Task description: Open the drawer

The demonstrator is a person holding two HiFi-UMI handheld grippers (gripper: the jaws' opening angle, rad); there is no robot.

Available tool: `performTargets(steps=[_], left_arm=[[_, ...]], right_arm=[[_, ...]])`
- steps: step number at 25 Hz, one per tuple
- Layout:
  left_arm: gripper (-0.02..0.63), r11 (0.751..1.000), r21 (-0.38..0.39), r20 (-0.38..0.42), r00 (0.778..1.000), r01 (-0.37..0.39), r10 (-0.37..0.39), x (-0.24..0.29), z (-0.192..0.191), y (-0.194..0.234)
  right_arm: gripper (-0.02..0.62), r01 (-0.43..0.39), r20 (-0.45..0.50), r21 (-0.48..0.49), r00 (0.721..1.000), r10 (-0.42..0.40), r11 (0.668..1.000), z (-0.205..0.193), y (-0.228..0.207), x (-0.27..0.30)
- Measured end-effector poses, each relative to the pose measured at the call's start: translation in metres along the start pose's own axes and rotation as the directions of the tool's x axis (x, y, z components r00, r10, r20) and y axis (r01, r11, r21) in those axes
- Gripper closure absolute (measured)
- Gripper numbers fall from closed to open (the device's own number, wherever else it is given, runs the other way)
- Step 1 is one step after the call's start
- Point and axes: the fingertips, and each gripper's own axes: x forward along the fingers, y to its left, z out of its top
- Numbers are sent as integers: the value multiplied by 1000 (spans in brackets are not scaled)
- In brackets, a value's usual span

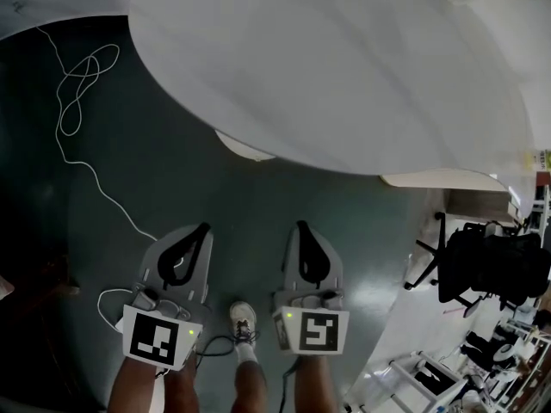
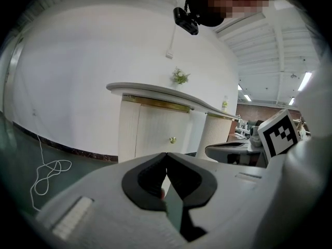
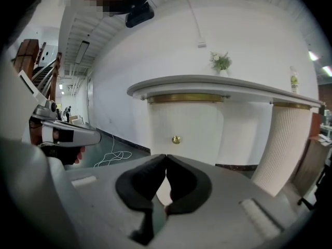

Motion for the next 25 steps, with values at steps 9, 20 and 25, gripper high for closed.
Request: performTargets(steps=[9,20,25], left_arm=[[595,1000,2,-1,1000,-14,14,8,-3,19],[595,999,-15,-6,999,-32,32,6,-6,34],[595,999,-31,-13,999,-30,29,6,-10,34]], right_arm=[[589,43,20,-17,999,-43,999,10,-7,41],[400,28,-5,-6,1000,-28,1000,19,-8,98],[376,37,-19,-9,999,-37,999,21,-12,113]])
